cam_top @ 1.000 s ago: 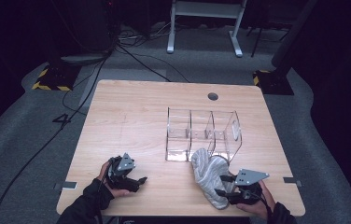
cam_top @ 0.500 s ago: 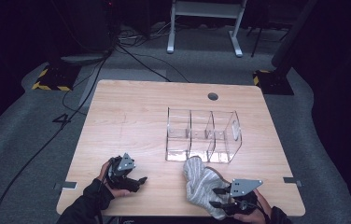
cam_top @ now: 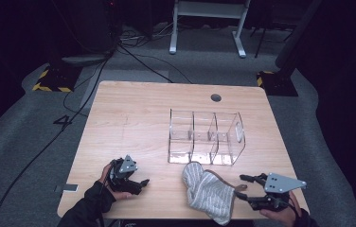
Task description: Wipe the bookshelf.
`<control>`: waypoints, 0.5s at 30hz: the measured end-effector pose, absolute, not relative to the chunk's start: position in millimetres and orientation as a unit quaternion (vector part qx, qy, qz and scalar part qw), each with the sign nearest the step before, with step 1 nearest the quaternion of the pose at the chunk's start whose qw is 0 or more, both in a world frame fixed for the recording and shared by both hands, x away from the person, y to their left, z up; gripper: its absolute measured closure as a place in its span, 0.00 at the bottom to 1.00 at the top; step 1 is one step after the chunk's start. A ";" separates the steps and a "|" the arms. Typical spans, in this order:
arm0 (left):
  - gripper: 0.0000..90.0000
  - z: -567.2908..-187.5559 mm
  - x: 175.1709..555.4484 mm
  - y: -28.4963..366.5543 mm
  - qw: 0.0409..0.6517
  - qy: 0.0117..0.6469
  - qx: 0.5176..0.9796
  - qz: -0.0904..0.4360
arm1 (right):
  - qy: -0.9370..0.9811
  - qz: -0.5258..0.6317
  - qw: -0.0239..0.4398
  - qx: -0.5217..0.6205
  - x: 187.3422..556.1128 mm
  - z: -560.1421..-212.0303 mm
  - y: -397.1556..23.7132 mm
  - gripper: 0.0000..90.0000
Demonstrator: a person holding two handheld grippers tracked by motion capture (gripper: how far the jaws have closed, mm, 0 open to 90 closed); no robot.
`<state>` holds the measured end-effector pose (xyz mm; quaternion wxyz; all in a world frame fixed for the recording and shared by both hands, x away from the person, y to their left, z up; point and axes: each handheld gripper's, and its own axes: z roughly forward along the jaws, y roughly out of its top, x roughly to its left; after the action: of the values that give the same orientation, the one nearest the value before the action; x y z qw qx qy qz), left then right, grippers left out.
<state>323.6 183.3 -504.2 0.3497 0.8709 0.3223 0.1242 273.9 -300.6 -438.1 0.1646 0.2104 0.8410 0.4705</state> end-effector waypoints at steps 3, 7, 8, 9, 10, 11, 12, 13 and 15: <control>0.17 -504.1 323.4 183.3 0.349 0.323 0.871 0.124 | 0.837 0.437 0.217 0.247 285.1 -439.5 -318.3 0.40; 0.17 -504.2 322.8 183.4 0.350 0.324 0.870 0.124 | 0.823 0.399 0.239 0.325 307.1 -462.9 -346.7 0.36; 0.17 -504.2 322.9 183.4 0.350 0.323 0.870 0.125 | 0.821 0.389 0.240 0.342 311.5 -468.6 -352.7 0.35; 0.17 -504.2 322.9 183.4 0.350 0.323 0.870 0.125 | 0.821 0.389 0.240 0.342 311.5 -468.6 -352.7 0.35; 0.17 -504.1 322.7 183.5 0.349 0.324 0.870 0.124 | 0.818 0.387 0.236 0.354 315.6 -473.8 -358.3 0.35; 0.17 -504.2 322.8 183.5 0.350 0.324 0.870 0.124 | 0.813 0.384 0.232 0.372 319.7 -479.5 -364.4 0.34; 0.17 -504.2 322.7 183.5 0.350 0.324 0.870 0.124 | 0.803 0.389 0.227 0.390 322.9 -483.6 -370.3 0.34; 0.17 -504.2 322.8 183.6 0.350 0.323 0.870 0.124 | 0.798 0.394 0.221 0.399 324.3 -485.1 -372.9 0.33; 0.17 -504.2 323.1 183.7 0.350 0.322 0.871 0.123 | 0.793 0.401 0.203 0.411 327.4 -488.8 -375.9 0.31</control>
<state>323.1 183.7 -504.2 0.3503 0.8707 0.3223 0.1235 327.4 -375.9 -488.8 0.2031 0.4111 0.7931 0.4009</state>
